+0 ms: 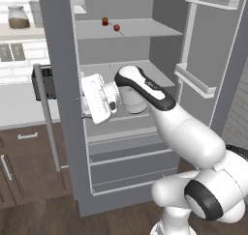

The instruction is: Take the strawberry from the fridge and place it on top of the pancake, located on the dining counter.

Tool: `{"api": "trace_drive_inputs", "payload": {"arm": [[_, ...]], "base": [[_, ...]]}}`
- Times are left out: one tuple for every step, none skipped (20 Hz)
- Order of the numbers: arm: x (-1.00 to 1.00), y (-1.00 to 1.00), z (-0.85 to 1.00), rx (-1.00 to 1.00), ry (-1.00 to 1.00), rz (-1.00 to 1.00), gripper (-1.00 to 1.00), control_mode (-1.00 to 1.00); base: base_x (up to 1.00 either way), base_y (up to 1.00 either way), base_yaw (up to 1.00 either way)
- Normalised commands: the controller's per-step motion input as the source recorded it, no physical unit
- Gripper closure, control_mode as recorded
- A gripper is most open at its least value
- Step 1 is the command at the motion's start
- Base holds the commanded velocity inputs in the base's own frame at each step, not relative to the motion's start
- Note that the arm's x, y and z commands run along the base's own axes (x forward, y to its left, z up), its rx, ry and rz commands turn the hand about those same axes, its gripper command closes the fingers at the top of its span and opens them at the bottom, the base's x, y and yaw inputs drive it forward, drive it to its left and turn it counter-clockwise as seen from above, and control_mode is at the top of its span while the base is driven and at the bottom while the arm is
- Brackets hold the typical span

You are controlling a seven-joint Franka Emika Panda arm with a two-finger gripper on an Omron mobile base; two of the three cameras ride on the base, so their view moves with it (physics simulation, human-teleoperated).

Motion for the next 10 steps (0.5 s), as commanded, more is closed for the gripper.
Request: {"api": "trace_drive_inputs", "payload": {"arm": [[-0.04, 0.25, 0.0, 0.0, 0.0, 0.0, -1.0, -1.0], [-0.04, 0.24, 0.0, 0.0, 0.0, 0.0, -1.0, -1.0], [-0.21, 0.0, 0.0, 0.0, 0.0, 0.0, -1.0, -1.0], [-0.21, -0.11, 0.0, -0.02, 0.0, -0.04, -1.0, -1.0], [-0.16, -0.32, 0.0, -0.01, 0.0, -0.04, -1.0, -1.0], [-0.06, -0.44, 0.0, -0.02, 0.0, -0.04, -1.0, -1.0], [0.0, -0.61, 0.0, -0.01, 0.0, -0.03, -1.0, -1.0], [0.0, -0.67, 0.01, 0.0, 0.0, -0.05, -1.0, -1.0], [0.0, -0.68, 0.04, 0.0, 0.02, -0.08, -1.0, -1.0], [0.0, -0.68, 0.01, 0.0, 0.02, -0.1, -1.0, -1.0]], "base": [[0.0, 0.0, 0.0], [0.0, 0.0, 0.0], [0.0, 0.0, 0.0], [0.0, 0.0, 0.0], [0.0, 0.0, 0.0], [0.0, 0.0, 0.0], [0.0, 0.0, 0.0], [0.0, 0.0, 0.0], [0.0, 0.0, 0.0], [0.0, 0.0, 0.0]]}}
